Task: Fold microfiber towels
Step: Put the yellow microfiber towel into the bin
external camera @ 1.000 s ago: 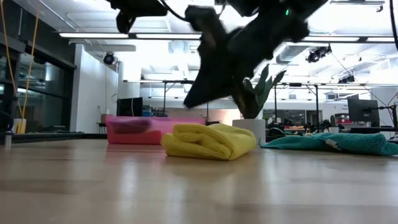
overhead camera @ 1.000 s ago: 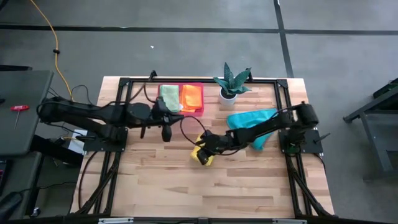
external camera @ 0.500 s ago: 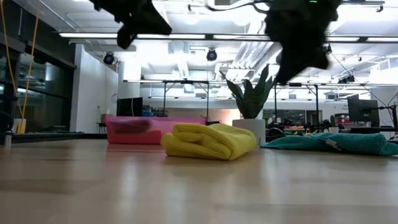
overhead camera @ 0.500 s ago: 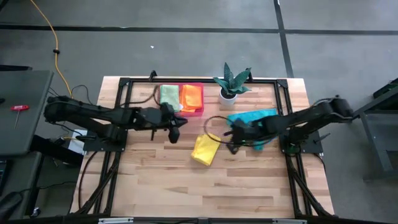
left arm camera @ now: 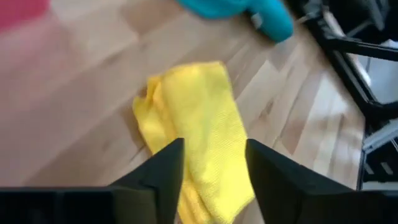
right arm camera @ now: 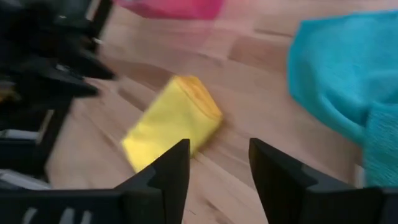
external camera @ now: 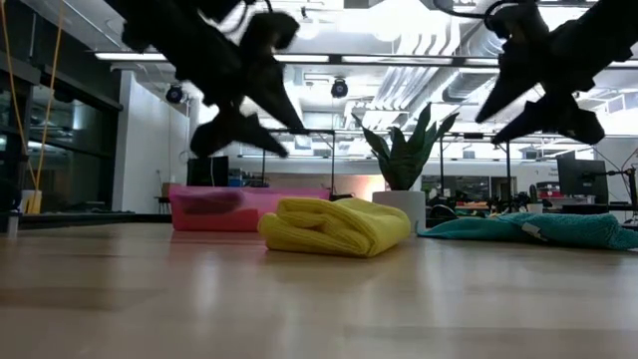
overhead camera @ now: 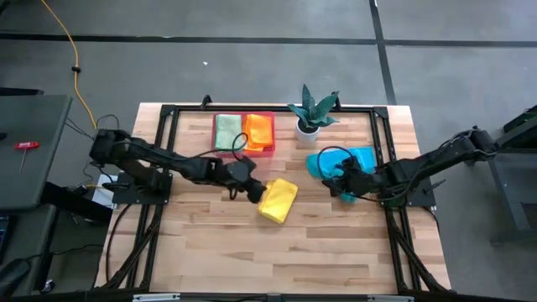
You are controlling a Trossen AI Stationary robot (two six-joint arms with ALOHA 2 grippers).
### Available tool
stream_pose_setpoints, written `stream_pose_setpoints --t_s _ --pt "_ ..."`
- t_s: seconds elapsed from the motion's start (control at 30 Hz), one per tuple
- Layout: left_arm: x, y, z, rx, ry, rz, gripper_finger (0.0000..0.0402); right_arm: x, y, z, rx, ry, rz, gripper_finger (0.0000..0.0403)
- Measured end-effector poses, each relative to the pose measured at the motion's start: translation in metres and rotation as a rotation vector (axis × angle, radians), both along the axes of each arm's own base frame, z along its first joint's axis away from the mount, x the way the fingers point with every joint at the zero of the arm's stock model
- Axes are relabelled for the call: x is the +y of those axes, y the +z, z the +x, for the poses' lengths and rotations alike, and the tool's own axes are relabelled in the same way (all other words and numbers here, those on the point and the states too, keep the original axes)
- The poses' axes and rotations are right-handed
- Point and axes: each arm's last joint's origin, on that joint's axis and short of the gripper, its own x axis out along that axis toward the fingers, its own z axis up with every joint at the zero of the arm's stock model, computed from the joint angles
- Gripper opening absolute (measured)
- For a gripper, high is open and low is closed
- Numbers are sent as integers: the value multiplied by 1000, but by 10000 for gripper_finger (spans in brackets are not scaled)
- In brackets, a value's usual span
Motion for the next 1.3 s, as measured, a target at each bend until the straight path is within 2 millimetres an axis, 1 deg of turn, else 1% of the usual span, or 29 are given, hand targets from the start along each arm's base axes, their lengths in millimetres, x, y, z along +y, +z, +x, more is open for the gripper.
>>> stream_pose_setpoints --t_s 0.1,0.2,0.3,0.37,0.47,0.53,0.67,0.8,0.93,1.1,1.2,1.3 --pt "0 -15 8 11 22 -53 198 -1 5 2 -61 29 -32 163" --pt "1 -25 14 5 37 -69 229 -2 11 6 -118 65 -78 168" --pt "3 -34 18 6 57 -98 247 -4 14 9 -146 74 -97 170" --pt "5 -43 19 35 63 -127 251 -6 14 9 -148 67 -98 170" --pt "8 -54 24 85 69 -173 252 -7 14 10 -144 67 -96 170" --pt "9 -59 30 119 69 -187 252 -7 14 10 -144 65 -95 170" --pt "10 -64 45 159 59 -181 252 -7 14 10 -144 66 -95 170" --pt "10 -68 59 160 16 -229 252 -7 14 10 -144 68 -92 170" --pt "9 -71 62 169 -3 -260 252 -7 14 10 -143 69 -91 170" --pt "9 -72 62 175 -19 -254 251 -7 14 10 -142 70 -92 170" --pt "9 -73 62 182 -36 -243 235 -7 13 9 -134 70 -95 170" --pt "6 -74 61 195 -51 -227 194 -7 13 9 -133 65 -99 170"
